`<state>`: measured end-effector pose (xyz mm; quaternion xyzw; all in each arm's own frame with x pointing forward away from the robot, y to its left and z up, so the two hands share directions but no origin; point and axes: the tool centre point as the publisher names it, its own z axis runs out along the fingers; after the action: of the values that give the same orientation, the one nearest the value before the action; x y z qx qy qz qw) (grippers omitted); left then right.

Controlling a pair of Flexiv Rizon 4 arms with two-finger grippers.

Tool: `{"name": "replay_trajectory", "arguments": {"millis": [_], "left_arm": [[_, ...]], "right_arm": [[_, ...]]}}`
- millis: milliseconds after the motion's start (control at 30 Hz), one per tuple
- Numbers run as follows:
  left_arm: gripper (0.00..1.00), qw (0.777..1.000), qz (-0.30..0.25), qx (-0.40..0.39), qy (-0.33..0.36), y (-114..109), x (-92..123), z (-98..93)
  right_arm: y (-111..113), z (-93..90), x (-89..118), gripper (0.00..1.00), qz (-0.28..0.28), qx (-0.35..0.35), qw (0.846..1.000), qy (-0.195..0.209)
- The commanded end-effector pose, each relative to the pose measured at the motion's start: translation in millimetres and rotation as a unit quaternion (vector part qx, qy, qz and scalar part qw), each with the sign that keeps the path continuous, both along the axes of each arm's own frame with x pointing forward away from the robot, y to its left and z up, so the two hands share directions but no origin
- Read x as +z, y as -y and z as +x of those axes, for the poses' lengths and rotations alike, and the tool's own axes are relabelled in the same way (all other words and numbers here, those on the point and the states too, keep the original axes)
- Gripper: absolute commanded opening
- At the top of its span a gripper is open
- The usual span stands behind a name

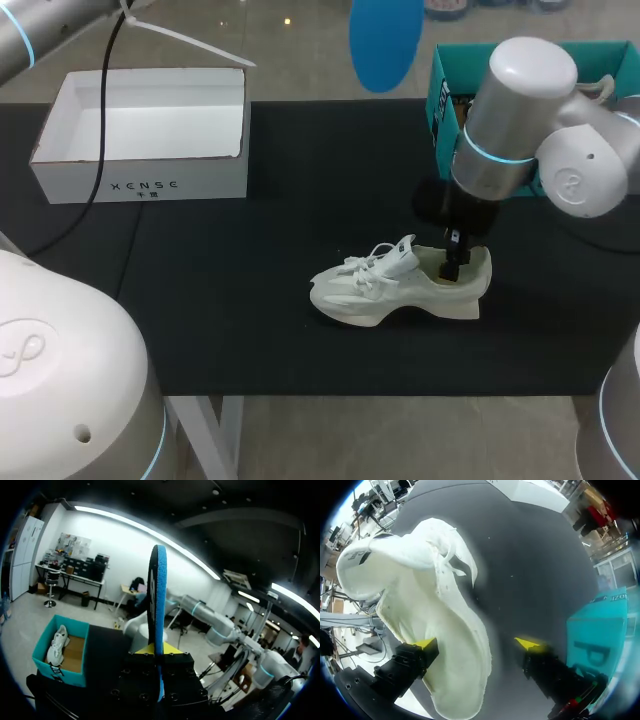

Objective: Take the shoe out of the shoebox, open the shoe tongue, remove and reinsert the insole, then place the shoe into the shoebox

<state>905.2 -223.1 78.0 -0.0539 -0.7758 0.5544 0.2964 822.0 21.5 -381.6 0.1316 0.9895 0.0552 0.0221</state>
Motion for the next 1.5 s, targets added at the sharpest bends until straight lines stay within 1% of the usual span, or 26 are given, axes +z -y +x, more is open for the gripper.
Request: {"name": "replay_trajectory", "arguments": {"millis": [33,67,100,433,633,733,900,1100,1300,1400,1467,1500], "left_arm": [[0.0,1.0,0.001,-0.001,0.0,0,0,0.8],[0.0,1.0,0.001,-0.001,0.0,0,0,0.8],[0.0,1.0,0.001,-0.001,0.0,0,0,0.8],[0.0,1.0,0.001,-0.001,0.0,0,0,0.8],[0.0,1.0,0.001,-0.001,0.0,0,0,0.8],[0.0,1.0,0.001,-0.001,0.0,0,0,0.8],[0.0,1.0,0.001,-0.001,0.0,0,0,0.8],[0.0,1.0,0.001,-0.001,0.0,0,0,0.8],[0.0,1.0,0.001,-0.001,0.0,0,0,0.8],[0.0,1.0,0.001,-0.001,0.0,0,0,0.8],[0.0,1.0,0.001,-0.001,0.0,0,0,0.8],[0.0,1.0,0.001,-0.001,0.0,0,0,0.8]], "right_arm": [[1,4.6,-8,0.95,0.001,0.004,1.0,-0.005],[1,4.7,-9,0.44,0.0,0.004,1.0,-0.005],[2,4.6,-9,0.0,0.0,0.006,1.0,-0.006],[5,-1.5,-10,0.0,0.004,0.012,1.0,-0.002],[2,-4.5,-12,0.0,0.006,0.015,1.0,-0.002],[0,-4.4,-9,0.0,0.008,0.015,1.0,0.0],[1,-2.2,8,0.0,0.009,0.015,1.0,0.011],[3,2.4,41,0.0,0.005,0.024,0.999,0.033],[13,10.0,69,0.0,-0.004,0.029,0.998,0.061],[16,14.0,78,0.0,0.0,0.035,0.998,0.06],[14,15.8,80,0.0,-0.015,0.056,0.997,0.053],[14,15.8,80,0.0,-0.015,0.056,0.997,0.053]]}}
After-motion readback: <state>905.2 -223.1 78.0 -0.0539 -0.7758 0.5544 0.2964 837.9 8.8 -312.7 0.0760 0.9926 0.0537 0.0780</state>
